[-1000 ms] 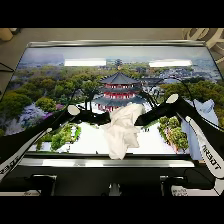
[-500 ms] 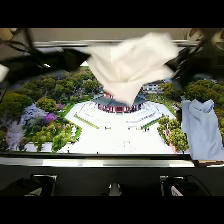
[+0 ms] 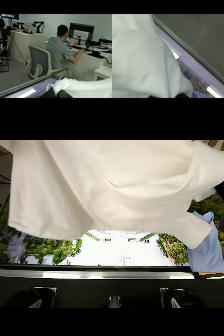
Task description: Fold the shirts.
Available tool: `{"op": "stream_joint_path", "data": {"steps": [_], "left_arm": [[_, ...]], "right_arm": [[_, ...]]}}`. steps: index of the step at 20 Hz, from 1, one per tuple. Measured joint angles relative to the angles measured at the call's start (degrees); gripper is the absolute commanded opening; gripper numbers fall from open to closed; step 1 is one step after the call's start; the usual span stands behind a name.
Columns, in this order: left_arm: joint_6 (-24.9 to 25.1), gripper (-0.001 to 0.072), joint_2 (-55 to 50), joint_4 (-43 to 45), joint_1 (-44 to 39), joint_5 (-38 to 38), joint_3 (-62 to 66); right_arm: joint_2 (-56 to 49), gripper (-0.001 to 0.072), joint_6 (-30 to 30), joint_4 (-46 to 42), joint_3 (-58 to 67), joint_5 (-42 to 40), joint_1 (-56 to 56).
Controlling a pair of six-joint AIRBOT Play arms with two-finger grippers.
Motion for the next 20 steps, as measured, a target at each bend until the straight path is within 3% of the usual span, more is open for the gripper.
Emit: {"op": "stream_joint_path", "data": {"steps": [2, 5, 7, 12, 13, 14, 15, 16, 17, 19, 20], "left_arm": [[-0.9, 0.0026, -2.2, 3.6, 0.0, -0.1, 0.0], [-1.8, 0.0026, -9.0, 7.5, 0.0, -1.8, 0.0], [-2.2, 0.0026, -16.2, 9.1, 0.0, -3.6, 0.0], [-5.3, 0.0029, -35.8, 9.2, 0.1, -6.0, 0.0], [-6.6, 0.0050, -39.3, 7.9, 0.1, -6.8, 0.0], [-7.5, 0.0180, -42.1, 6.2, 0.1, -7.5, 0.0], [-8.4, 0.0522, -44.7, 4.3, 0.2, -8.5, 0.0], [-9.0, 0.0720, -46.5, 2.5, 0.2, -9.1, 0.0], [-9.8, 0.0720, -47.8, 0.8, 0.5, -10.1, 0.2], [-10.6, 0.0717, -49.0, -0.7, 2.8, -13.2, 1.4], [-11.4, 0.0716, -49.1, -1.2, 4.4, -15.7, 1.8]], "right_arm": [[-2.9, 0.0027, 3.3, -0.3, -1.9, 8.2, 0.0], [-7.0, 0.0027, 7.3, 1.4, -11.0, 13.1, 0.0], [-9.3, 0.0027, 8.5, 2.4, -20.3, 10.1, 0.0], [-18.7, 0.0029, 9.9, 10.0, -42.7, -8.2, 0.0], [-20.8, 0.0109, 10.1, 12.1, -44.9, -10.9, 0.0], [-23.0, 0.0272, 10.2, 14.2, -46.6, -13.7, 0.0], [-24.7, 0.0403, 9.7, 16.2, -47.8, -16.4, 0.0], [-25.8, 0.0445, 8.9, 18.1, -48.1, -18.6, -0.2], [-26.6, 0.0538, 7.7, 19.2, -47.7, -20.2, -0.7], [-27.0, 0.0611, 5.2, 19.5, -44.5, -20.3, -3.1], [-26.9, 0.0610, 4.4, 18.3, -42.3, -18.8, -5.1]]}}
